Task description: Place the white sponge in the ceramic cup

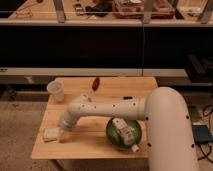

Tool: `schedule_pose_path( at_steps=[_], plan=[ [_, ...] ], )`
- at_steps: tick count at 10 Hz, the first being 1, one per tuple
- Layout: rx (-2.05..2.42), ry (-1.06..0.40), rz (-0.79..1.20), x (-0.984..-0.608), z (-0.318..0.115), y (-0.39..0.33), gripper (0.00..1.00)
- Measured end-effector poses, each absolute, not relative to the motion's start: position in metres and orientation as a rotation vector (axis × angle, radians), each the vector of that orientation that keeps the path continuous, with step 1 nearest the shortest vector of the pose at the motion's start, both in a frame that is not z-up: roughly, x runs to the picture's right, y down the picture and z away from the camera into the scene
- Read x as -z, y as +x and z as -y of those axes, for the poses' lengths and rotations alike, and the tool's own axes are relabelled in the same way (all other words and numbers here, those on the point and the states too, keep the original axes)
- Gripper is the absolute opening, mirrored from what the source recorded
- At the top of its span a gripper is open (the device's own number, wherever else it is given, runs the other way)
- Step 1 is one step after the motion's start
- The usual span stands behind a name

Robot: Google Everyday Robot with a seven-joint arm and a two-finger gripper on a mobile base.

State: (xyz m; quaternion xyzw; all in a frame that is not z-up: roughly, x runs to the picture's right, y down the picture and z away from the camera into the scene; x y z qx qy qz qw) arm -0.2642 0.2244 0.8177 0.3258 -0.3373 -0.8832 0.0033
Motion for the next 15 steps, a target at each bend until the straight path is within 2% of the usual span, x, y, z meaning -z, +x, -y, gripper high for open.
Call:
schedule_pose_path(
  at_steps=[2,4,7,8,11,13,15],
  plan=[
    [2.748,1.035,1.045,-0.816,-0.218,-0.266,0.16],
    [2.655,1.080,0.974,-0.807,-0.187,-0.269,0.04],
    [2.484,1.163,0.786,-0.780,-0.092,-0.253,0.03],
    [2.430,1.186,0.695,-0.764,-0.040,-0.239,0.03],
    [2.385,1.115,0.581,-0.760,0.042,-0.223,0.03],
    [2.421,1.029,0.606,-0.769,0.064,-0.235,0.03],
    [2.487,0.943,0.698,-0.782,0.068,-0.262,0.03]
  ],
)
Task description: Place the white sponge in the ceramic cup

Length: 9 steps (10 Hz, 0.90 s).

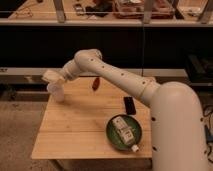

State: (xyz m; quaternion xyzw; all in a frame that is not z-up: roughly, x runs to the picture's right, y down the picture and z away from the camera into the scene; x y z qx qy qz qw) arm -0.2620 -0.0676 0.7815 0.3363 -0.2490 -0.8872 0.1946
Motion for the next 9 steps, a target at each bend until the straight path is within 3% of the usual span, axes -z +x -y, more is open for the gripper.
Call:
schedule_pose_path(
  at_steps=[3,9],
  plan=[
    [2.524,0.831,0.831,-0.804,0.069,-0.284,0.03],
    [2.480,0.742,0.871,-0.853,0.080,-0.280,0.03]
  ],
)
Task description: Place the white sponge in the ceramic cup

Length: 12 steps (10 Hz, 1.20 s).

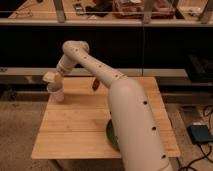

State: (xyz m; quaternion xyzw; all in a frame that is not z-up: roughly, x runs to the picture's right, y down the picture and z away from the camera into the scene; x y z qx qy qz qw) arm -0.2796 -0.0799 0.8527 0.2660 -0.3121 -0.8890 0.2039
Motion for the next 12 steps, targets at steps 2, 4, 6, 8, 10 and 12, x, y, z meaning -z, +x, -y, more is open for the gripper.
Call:
schedule_pose_path(
  at_steps=[2,4,6,8,10,12],
  plan=[
    [2.482,0.766,0.879,-0.855,0.078,-0.281,0.04],
    [2.504,0.776,0.902,-0.857,0.070,-0.281,0.18],
    [2.529,0.776,0.919,-0.858,0.065,-0.278,0.38],
    [2.551,0.777,0.928,-0.858,0.063,-0.278,0.60],
    [2.565,0.782,0.939,-0.857,0.061,-0.283,0.76],
    [2.571,0.793,0.955,-0.856,0.058,-0.285,0.80]
  ],
)
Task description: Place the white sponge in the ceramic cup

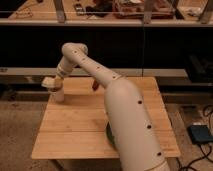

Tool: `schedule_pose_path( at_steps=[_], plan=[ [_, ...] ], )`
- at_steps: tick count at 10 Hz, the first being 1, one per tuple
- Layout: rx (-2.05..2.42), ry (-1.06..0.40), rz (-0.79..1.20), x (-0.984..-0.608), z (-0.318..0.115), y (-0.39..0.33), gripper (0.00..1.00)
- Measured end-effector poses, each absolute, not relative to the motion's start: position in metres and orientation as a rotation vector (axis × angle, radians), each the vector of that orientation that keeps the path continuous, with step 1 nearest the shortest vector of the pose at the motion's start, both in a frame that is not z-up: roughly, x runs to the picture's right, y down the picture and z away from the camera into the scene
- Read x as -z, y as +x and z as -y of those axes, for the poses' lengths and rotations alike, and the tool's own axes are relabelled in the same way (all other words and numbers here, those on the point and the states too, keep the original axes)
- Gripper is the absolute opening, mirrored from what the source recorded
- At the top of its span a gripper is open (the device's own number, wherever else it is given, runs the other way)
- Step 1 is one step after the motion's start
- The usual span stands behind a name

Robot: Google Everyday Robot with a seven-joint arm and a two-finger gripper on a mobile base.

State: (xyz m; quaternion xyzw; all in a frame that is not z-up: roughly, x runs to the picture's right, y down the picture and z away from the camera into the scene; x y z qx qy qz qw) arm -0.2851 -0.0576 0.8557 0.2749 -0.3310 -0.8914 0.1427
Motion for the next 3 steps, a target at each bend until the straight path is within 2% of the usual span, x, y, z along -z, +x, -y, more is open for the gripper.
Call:
schedule_pose_path(
  at_steps=[3],
  plan=[
    [2.590,0.814,0.959,-0.8524,0.0585,-0.2858,0.80]
  ],
)
